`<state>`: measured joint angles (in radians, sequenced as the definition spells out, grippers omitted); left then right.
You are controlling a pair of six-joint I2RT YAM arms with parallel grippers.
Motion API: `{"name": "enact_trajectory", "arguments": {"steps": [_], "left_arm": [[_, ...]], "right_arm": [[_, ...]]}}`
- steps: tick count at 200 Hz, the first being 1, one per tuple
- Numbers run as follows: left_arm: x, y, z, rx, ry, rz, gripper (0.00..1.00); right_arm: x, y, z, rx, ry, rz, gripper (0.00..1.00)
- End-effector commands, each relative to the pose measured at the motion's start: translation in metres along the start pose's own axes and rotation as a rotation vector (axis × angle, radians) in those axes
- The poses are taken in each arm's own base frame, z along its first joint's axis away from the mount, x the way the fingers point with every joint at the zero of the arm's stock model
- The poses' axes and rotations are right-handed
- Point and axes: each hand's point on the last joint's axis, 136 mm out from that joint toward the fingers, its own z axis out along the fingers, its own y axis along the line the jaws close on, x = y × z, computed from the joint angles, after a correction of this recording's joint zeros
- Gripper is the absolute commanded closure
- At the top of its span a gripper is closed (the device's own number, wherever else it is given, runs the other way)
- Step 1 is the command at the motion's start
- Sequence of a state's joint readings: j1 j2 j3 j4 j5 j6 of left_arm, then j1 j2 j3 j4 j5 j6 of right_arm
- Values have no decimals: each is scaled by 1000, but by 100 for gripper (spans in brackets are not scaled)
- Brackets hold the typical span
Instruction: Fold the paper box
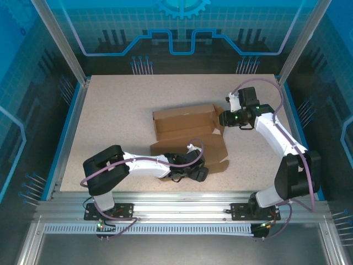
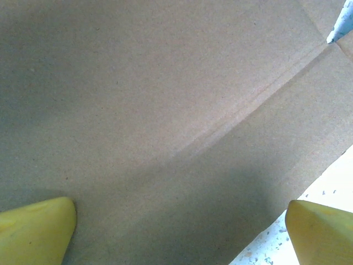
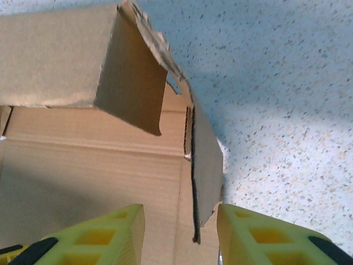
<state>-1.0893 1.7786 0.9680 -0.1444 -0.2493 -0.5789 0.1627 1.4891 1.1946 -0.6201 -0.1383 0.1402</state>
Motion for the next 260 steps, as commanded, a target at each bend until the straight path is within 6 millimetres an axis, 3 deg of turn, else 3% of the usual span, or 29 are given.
{"name": "enact_trajectory", "arguments": {"steps": [1, 37, 81, 177, 260], "left_arm": [[19, -2, 4, 20, 78, -19, 1], [21, -2, 6, 26, 82, -24, 1], [18, -4, 6, 26, 80, -16, 1], [19, -3, 8, 23, 78, -18, 1], [20, -1, 7, 22, 76, -22, 1]], "right_arm": [[-7, 5, -10, -23, -13, -24, 59], [-14, 2, -23, -29, -51, -9, 54], [-19, -2, -6, -24, -1, -11, 54], [-10, -7, 35, 115, 106, -100, 71], [-5, -13, 45, 153, 145, -115, 84]]}}
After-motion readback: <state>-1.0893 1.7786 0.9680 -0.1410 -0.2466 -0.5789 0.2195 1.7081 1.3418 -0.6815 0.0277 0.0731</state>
